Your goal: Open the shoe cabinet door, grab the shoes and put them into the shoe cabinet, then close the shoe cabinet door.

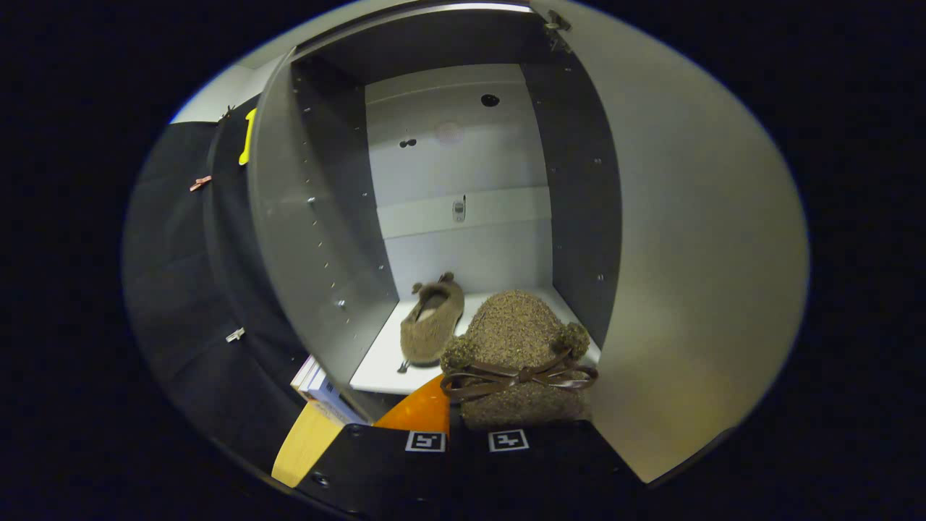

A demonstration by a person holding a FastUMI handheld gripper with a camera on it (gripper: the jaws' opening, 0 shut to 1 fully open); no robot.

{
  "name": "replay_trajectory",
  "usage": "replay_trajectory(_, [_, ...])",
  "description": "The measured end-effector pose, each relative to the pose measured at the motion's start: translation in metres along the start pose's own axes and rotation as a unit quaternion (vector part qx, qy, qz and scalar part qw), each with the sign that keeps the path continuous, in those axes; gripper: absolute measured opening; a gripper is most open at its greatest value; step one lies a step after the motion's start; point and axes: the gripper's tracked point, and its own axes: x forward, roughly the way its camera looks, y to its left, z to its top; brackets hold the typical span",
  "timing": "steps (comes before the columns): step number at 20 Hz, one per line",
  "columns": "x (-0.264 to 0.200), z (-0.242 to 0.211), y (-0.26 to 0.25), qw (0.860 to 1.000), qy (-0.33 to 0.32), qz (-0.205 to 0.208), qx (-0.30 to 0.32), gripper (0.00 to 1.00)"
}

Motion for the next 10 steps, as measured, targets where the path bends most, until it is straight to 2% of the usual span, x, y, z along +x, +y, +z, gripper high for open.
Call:
replay_trajectory(4, [0.069, 0.017, -0.001, 1.0, 0.019, -0.006, -0.01, 0.07])
replay_trajectory(7, [0.123, 0.016, -0.012, 0.998, 0.032, -0.021, -0.045, 0.07])
replay_trajectory(10, [0.168, 0.013, -0.024, 0.997, 0.043, -0.036, -0.044, 0.07])
